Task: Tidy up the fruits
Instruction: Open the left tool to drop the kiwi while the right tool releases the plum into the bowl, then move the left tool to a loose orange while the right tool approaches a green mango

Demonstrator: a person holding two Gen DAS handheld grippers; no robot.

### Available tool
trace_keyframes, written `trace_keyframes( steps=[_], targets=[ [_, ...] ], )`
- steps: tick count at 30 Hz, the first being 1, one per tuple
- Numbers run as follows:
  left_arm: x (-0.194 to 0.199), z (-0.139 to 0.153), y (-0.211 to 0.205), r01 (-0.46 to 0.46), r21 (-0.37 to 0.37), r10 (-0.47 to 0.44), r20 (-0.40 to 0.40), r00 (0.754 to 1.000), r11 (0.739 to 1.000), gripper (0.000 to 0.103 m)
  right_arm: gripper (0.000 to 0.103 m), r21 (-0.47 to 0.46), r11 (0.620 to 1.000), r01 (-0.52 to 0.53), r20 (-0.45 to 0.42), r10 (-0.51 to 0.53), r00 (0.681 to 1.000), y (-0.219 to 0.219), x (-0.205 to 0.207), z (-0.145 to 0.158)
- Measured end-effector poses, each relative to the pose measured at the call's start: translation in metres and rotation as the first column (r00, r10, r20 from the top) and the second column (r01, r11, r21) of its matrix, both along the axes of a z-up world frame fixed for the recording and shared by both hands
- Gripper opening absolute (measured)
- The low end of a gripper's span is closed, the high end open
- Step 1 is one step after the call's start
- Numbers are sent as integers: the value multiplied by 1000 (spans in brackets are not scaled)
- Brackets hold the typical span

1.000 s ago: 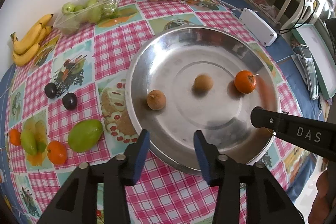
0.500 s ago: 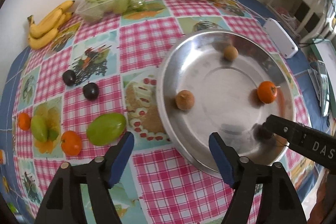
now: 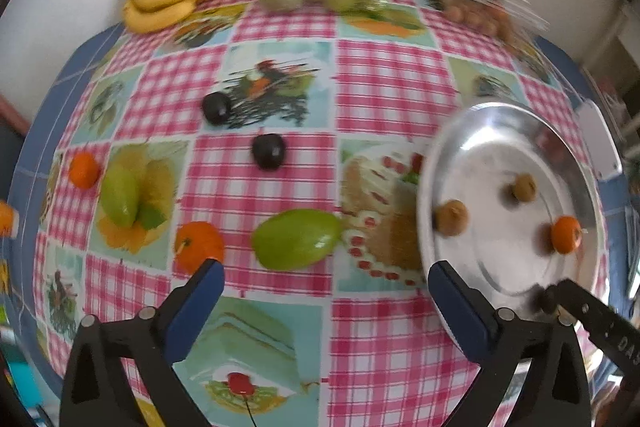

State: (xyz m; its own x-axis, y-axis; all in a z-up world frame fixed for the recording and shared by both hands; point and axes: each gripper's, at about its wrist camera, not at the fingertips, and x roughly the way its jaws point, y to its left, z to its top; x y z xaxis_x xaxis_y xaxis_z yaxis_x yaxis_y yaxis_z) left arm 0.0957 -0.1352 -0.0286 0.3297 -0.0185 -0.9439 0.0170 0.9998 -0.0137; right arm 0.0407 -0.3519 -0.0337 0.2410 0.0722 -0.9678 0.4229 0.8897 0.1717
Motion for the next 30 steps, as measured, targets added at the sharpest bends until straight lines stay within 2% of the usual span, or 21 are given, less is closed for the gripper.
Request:
trace_keyframes(
  steps=[3,6,11,13,15,26,30],
  targets=[
    [2,-4,12,-49,-35,49,-15,999,998,103,69,-13,1000,-9,4,9,1000,1,0,1],
    [3,-7,22,-92,-54,91,-26,996,994,103,83,-27,999,-18,12,18,1000,4,2,0],
    [2,-9,32,-133,-64,132,-29,991,989,103,84,-39,998,-44,11,44,999,5,5,-1],
    [1,-9,34,-144,-52,143,-19,989,988,103,96,-45,998,-55,4,55,998,7,5,-2],
    [1,-9,38,-146,-52,145,-11,989,988,103,100,-52,996,-65,-3,65,998,10,6,-2],
    [3,3,43,-136,-36,138,41,990,990,103,100,-84,989,-122,18,124,992,24,7,5],
    [5,11,48,-104,-19,105,72,992,994,103,100,-109,985,-133,27,137,990,32,7,8]
  ],
)
